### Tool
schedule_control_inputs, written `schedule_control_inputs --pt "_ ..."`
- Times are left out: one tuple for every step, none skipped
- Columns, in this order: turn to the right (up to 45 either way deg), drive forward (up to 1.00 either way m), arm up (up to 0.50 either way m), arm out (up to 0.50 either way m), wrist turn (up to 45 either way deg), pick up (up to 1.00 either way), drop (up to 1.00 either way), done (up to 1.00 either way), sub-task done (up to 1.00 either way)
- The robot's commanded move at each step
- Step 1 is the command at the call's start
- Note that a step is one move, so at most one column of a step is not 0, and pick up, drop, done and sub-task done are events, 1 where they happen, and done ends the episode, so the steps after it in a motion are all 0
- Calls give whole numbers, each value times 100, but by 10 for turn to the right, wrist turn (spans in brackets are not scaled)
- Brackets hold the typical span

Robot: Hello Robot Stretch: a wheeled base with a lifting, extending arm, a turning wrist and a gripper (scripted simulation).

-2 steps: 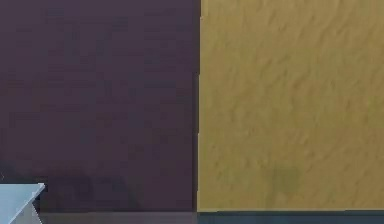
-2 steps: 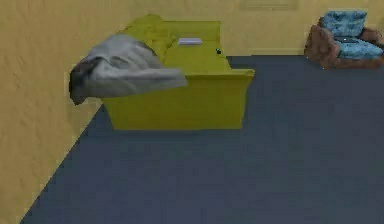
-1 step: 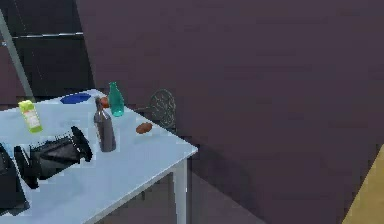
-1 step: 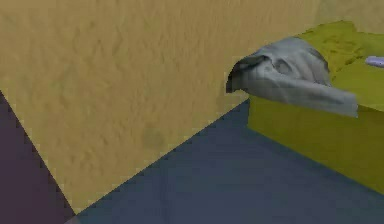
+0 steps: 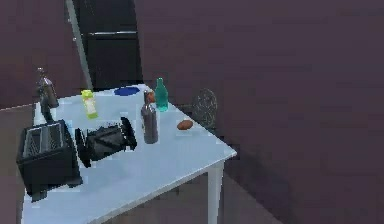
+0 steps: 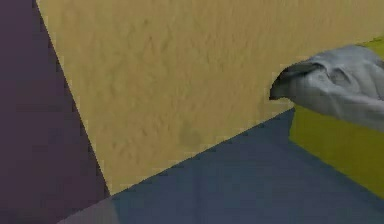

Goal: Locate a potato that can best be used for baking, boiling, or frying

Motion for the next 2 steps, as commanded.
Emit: schedule_control_inputs --pt "0 100 0 0 0 0 0 0 0" --pt "0 0 0 0 0 0 0 100 0"
